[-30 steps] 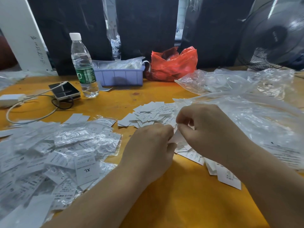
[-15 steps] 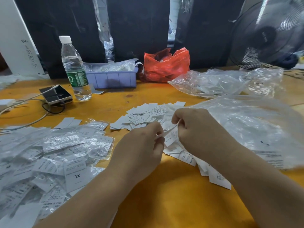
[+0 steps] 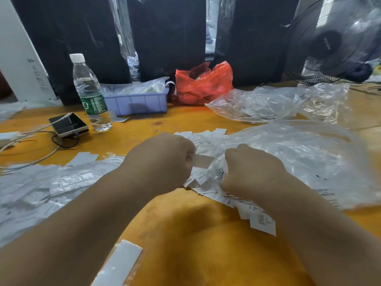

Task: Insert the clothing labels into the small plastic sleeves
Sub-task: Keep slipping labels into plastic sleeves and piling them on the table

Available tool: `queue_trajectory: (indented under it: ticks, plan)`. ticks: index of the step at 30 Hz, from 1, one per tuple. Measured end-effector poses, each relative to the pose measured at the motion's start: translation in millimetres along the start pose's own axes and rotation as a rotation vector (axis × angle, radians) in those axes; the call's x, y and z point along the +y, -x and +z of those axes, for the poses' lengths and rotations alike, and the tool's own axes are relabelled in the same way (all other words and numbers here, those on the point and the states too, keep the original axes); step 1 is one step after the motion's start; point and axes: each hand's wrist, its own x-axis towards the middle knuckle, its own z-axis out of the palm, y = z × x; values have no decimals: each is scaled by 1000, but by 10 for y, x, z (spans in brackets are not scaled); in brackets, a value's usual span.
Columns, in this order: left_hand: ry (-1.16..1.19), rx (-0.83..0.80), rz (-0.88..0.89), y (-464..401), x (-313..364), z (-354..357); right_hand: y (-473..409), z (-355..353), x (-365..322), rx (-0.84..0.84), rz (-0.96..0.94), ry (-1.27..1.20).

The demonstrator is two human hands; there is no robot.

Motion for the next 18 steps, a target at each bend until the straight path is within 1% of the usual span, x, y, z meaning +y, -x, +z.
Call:
queue_trajectory:
  ticks: [4,6,8,10,12,14,15,18]
  plan:
    - [-142,94,16,-18,28,55,6,-7,-6,-47,18,17]
    - [-91,166,23,2,47,65,4,8,-24,-54,10,10]
    - [56,216,15,79,117,79,4,14,-31,-53,3,-21]
    - [171,179,-24,175,213,111,7,15,-41,-42,-10,-62]
    - [189,69,-59,241,282,175,-6,28,-43,-13,-24,-68]
    - [213,1,-64,308,320,266,-24,41,-47,9,-38,-58]
    - [237,-2,-60,341,328,309,-38,43,-43,16,-42,-56]
    - [307,57,-70,436,263,455,-69,58,-20,49,-39,-68]
